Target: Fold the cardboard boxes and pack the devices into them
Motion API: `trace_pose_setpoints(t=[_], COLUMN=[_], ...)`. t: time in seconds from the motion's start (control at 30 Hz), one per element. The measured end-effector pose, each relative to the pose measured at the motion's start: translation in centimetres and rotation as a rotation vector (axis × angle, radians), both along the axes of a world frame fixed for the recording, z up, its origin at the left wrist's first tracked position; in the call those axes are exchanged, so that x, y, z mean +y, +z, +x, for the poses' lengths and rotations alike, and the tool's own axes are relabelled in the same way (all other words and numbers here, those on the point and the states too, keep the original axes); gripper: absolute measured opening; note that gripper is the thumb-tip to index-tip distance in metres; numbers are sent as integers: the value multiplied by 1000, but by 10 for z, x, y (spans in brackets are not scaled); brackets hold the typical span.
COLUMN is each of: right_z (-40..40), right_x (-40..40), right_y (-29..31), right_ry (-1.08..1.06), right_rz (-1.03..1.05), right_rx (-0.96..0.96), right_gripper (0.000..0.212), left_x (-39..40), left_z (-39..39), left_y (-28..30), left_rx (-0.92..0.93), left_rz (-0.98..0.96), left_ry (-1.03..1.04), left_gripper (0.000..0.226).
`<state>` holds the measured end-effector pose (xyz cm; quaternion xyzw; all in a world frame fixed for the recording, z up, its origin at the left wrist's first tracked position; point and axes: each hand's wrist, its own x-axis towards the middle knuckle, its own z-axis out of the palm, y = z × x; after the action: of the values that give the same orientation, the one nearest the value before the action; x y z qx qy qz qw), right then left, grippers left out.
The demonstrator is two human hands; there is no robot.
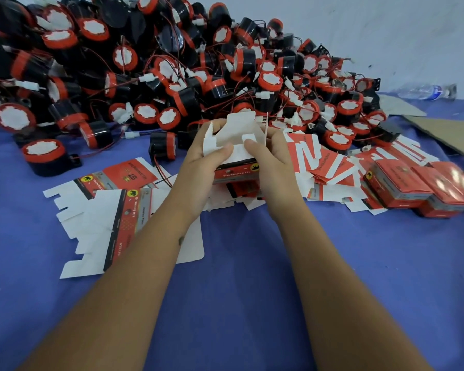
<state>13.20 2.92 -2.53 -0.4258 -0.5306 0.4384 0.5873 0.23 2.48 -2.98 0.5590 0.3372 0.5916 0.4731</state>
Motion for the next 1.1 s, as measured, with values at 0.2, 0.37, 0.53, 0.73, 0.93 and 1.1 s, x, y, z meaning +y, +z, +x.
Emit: trace_pose_setpoints(t=[0.2,0.37,0.53,0.73,0.93,1.1], right_z=[-8,-8,-8,-13,-10,-7], right_x=[1,2,1,-4,-2,0], right_y=[-4,-6,-6,-2,7,6], right_ry=[-34,-62,-54,2,144,130], right_rz=[62,101,114,120,-123,-43], right_rx=[-87,-144,-150,-123,258,148], right_gripper=[15,27,33,29,38,24], left_x=[2,7,8,8,12,12], left_z=[2,1,-1,3,1,2], left_y=[-1,-1,-1,-5,-4,-3], left_rx=[-16,9,-164,145,113,70], left_rz=[-54,-80,-104,-3,-72,-25], left_ry=[72,182,7,204,250,234], left_gripper=[25,25,50,34,37,38])
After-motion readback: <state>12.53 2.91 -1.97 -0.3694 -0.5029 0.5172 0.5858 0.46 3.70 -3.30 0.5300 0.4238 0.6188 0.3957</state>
